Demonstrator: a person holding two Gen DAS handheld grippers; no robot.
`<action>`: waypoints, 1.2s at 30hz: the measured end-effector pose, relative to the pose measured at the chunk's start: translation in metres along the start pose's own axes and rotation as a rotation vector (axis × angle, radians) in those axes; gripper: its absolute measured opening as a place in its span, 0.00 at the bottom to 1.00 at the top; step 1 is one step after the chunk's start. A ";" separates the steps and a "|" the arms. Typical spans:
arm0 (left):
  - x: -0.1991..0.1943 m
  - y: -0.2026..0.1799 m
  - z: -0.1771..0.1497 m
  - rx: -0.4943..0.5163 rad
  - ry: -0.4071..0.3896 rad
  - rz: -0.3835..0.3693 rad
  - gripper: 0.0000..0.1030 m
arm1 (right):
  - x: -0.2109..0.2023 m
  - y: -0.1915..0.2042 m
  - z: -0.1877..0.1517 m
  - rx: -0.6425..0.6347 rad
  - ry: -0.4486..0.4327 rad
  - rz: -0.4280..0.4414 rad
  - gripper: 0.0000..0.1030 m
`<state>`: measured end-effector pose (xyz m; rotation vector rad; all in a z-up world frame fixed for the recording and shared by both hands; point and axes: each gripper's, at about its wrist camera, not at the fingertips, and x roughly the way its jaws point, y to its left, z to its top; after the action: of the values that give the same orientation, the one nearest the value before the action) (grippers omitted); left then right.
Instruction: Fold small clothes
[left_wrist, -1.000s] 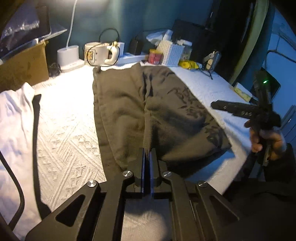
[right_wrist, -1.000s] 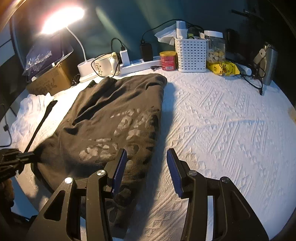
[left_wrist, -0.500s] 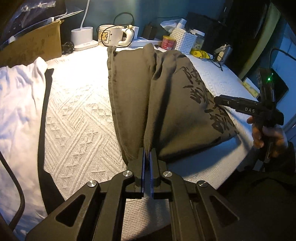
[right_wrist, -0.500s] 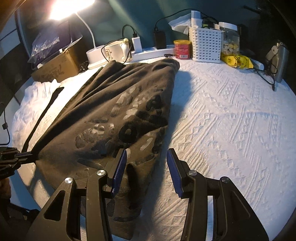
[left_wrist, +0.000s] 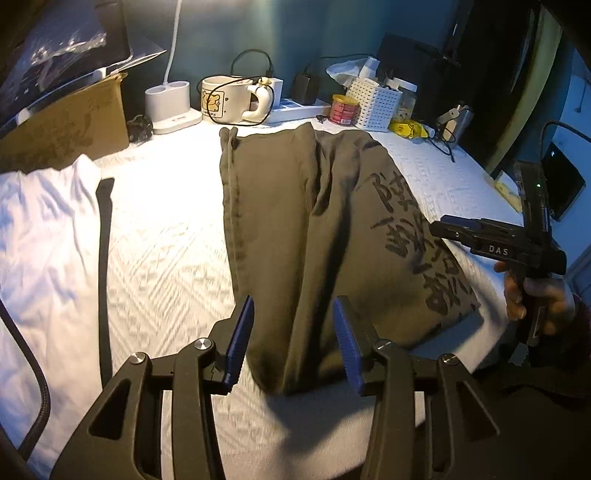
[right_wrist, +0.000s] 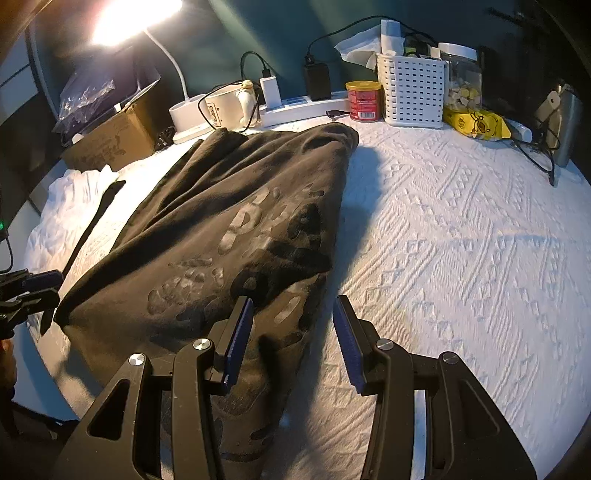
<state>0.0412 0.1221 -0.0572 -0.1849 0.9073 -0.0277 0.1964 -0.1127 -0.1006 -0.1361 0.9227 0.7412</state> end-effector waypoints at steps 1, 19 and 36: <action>0.002 -0.001 0.004 0.005 0.000 0.001 0.43 | 0.001 -0.002 0.002 0.003 0.000 0.002 0.46; 0.052 -0.018 0.077 0.075 -0.009 -0.014 0.43 | 0.023 -0.031 0.042 0.011 -0.017 -0.033 0.46; 0.132 -0.023 0.134 0.198 0.056 0.034 0.43 | 0.041 -0.061 0.066 0.065 -0.028 -0.060 0.46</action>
<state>0.2293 0.1060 -0.0753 0.0156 0.9576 -0.0906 0.2954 -0.1099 -0.1037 -0.0958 0.9113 0.6551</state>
